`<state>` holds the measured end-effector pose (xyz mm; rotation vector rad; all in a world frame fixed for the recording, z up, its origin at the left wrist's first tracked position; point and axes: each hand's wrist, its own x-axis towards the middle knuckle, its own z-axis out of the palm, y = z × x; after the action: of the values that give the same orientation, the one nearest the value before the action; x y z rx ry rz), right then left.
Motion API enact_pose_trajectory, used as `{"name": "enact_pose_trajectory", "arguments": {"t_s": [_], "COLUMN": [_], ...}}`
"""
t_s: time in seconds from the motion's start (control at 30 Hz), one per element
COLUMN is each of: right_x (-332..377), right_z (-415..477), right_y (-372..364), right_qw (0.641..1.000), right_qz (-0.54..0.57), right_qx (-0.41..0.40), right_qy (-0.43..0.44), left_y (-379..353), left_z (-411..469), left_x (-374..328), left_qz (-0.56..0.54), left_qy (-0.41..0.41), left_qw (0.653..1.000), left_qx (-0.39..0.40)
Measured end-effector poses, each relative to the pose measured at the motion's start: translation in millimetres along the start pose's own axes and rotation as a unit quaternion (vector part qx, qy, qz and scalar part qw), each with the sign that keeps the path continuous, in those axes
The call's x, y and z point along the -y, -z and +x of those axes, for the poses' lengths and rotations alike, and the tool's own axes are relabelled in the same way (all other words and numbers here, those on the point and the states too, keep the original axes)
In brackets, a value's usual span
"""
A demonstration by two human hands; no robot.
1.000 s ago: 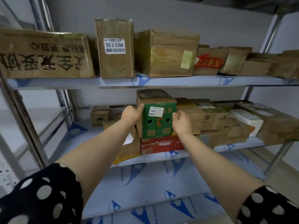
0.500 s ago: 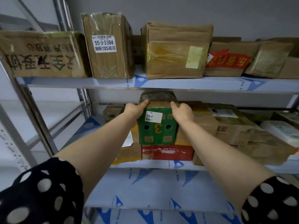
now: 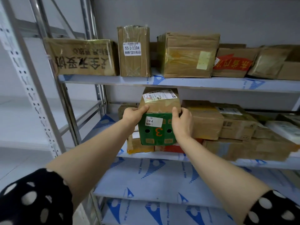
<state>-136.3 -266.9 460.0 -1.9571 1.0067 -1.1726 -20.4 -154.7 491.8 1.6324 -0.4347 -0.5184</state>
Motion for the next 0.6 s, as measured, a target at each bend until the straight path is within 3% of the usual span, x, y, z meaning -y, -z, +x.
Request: {"name": "enact_pose_trajectory", "arguments": {"t_s": [0.33,0.6], "right_x": [56.6,130.6], "right_z": [-197.6,-317.4], "right_y": [-24.1,-82.0], "right_qw": [0.999,0.989], "right_qz": [0.037,0.087], "right_qx": [-0.003,0.119], "right_qy": [-0.010,0.023], "left_y": [142.0,295.3], "left_z": [-110.2,-198.9], "left_x": [55.9,92.6], "left_qz": [-0.010,-0.005], "left_qy": [0.011,0.030], "left_qw": [1.000,0.997], "left_qx": [0.007,-0.077]}}
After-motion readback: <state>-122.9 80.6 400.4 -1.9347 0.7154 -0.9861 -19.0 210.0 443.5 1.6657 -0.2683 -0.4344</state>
